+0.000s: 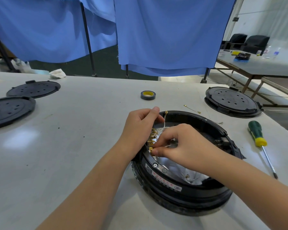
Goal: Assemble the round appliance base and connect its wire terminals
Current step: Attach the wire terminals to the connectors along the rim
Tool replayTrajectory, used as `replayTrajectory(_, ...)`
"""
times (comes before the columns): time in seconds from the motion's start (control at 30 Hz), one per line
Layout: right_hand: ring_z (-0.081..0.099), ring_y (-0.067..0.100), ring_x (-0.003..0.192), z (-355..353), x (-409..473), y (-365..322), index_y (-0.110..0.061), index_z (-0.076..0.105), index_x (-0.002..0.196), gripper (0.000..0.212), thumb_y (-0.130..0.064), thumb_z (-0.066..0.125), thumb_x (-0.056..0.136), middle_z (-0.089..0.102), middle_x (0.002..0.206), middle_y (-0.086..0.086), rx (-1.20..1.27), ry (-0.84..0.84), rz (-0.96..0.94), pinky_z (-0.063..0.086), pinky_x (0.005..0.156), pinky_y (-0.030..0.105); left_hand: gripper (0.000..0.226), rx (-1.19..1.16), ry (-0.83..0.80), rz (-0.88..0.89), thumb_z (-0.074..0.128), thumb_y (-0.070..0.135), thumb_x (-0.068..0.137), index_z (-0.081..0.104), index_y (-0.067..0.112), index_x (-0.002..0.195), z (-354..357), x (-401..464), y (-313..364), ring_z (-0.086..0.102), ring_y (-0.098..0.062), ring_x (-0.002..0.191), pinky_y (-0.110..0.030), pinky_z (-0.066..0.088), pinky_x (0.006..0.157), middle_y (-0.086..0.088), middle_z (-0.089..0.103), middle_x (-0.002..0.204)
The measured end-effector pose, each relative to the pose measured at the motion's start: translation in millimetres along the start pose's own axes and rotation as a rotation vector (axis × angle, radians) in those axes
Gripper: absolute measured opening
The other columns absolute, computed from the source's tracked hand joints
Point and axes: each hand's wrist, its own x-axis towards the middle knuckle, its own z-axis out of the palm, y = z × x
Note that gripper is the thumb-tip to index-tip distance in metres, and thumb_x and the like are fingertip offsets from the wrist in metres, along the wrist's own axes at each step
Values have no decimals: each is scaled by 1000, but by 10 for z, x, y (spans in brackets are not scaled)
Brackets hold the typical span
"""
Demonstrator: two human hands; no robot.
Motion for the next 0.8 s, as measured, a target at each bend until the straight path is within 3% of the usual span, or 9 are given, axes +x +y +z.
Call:
replayTrajectory(0.17, 63, -2, 72, -13, -3, -6, -27, 71, 67, 10, -26, 78, 74, 69, 70, -14, -8, -13, -4, 52, 78, 30, 35, 13, -16, 9, 55, 25, 96, 71, 19, 65, -10, 10, -17, 60, 5, 63, -8, 44, 62, 15, 67, 62)
replayTrajectory(0.27, 63, -5, 79, -77, -40, -17, -29, 73, 79, 10, -34, 79, 72, 70, 77, -17, -5, -3, -13, 51, 79, 24, 9, 100, -36, 23, 63, 24, 89, 71, 29, 86, -29, 16, -37, 60, 5, 92, -10, 42, 76, 13, 69, 95)
replayTrajectory(0.33, 62, -5, 84, -196, -64, -18, -33, 73, 88, 19, -41, 77, 71, 69, 84, -19, -25, 52, -39, 49, 79, 19, 26, 194, -114, -24, 69, 23, 84, 65, 34, 107, -62, 25, -63, 56, 2, 106, -6, 42, 79, 11, 63, 113)
replayTrajectory(0.4, 64, -4, 84, -379, -86, 17, -34, 74, 87, 19, -42, 74, 70, 70, 84, -19, 38, 123, -25, 49, 77, 15, 42, 260, -181, -77, 72, 21, 81, 60, 33, 120, -99, 43, -77, 59, -1, 103, -10, 45, 81, 9, 63, 115)
replayTrajectory(0.5, 65, -5, 82, -677, -88, 249, -34, 74, 85, 10, -35, 71, 76, 71, 82, -21, 41, 299, 38, 49, 76, 10, 41, 297, -198, -93, 74, 24, 81, 60, 39, 117, -136, 50, -72, 60, 3, 95, -9, 44, 74, 11, 63, 109)
replayTrajectory(0.63, 61, -3, 83, -901, -79, 798, -29, 73, 87, 10, -22, 66, 86, 69, 87, -17, -48, 505, 228, 43, 77, 14, 31, 335, -204, -86, 75, 28, 80, 64, 43, 105, -158, 59, -74, 60, 1, 97, -11, 42, 73, 13, 64, 108)
replayTrajectory(0.7, 60, 6, 90, -897, -85, 1110, -27, 71, 94, 13, -19, 63, 88, 68, 98, -9, -84, 526, 341, 42, 80, 22, 27, 356, -204, -75, 75, 29, 80, 67, 43, 101, -181, 64, -79, 60, -1, 98, -14, 43, 75, 14, 65, 110)
replayTrajectory(0.8, 53, 21, 116, -791, -72, 1503, -20, 68, 111, 23, -17, 62, 89, 61, 123, 5, -146, 422, 442, 38, 100, 34, 24, 378, -210, -59, 75, 28, 79, 69, 45, 95, -241, 85, -78, 58, 6, 96, -10, 40, 73, 20, 64, 111)
